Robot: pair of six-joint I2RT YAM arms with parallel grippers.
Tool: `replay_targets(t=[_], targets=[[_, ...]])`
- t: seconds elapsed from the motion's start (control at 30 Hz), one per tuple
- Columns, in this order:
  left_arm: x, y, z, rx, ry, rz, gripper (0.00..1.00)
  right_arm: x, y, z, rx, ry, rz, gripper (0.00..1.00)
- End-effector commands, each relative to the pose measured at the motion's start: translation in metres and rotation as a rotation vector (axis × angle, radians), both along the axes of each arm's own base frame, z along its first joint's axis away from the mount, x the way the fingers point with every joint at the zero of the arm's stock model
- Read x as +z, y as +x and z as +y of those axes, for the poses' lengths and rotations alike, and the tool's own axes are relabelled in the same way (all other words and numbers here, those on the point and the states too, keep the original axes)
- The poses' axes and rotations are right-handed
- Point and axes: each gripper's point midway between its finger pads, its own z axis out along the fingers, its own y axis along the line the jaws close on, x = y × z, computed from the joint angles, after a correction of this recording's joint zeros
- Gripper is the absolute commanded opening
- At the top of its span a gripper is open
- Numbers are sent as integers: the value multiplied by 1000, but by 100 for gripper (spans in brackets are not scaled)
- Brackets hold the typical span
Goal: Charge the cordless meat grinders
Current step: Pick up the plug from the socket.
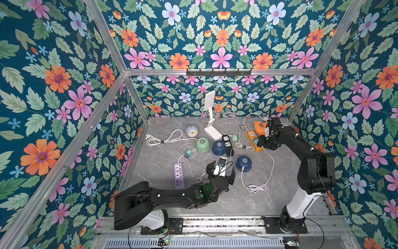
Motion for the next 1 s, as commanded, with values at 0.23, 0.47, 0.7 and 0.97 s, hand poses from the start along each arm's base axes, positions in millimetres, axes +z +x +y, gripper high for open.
replay_targets(t=[0.23,0.47,0.7,0.97], targets=[[-16,-18,65,28,-21,72,100,-28,16,-14,72,-145,85,60],[-15,-18,75,55,-49,66,100,-26,34,-2,110,-138,53,61],[-14,-16,70,58,-49,68,100,-33,51,-3,118,-156,78,61],[-16,-15,58,43,-39,84,100,-41,58,0,140,-147,86,60]])
